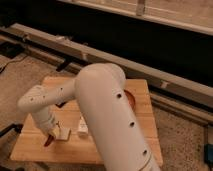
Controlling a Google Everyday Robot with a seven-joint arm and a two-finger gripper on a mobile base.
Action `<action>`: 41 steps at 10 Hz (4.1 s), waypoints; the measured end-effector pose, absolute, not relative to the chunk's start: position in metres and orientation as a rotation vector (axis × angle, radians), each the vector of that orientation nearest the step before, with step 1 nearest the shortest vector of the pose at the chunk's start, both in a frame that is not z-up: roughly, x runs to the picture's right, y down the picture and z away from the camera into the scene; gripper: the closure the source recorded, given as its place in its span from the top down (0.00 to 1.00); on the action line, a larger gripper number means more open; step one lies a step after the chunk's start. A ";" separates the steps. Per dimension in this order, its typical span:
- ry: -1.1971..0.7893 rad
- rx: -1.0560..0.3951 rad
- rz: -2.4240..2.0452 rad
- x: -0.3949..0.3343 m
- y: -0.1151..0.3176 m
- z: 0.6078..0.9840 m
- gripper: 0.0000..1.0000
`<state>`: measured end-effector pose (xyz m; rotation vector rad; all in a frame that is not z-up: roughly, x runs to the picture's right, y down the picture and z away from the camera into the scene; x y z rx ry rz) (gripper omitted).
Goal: Place the pepper on the white sponge
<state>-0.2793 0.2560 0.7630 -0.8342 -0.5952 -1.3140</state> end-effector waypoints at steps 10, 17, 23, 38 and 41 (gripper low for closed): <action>-0.553 -0.836 -1.293 -0.271 0.248 0.770 0.80; -0.544 -0.832 -1.295 -0.271 0.247 0.769 0.80; -0.551 -0.818 -1.288 -0.269 0.245 0.769 0.80; -0.576 -0.773 -1.209 -0.239 0.289 0.724 0.80; -0.596 -0.803 -1.161 -0.227 0.306 0.725 0.80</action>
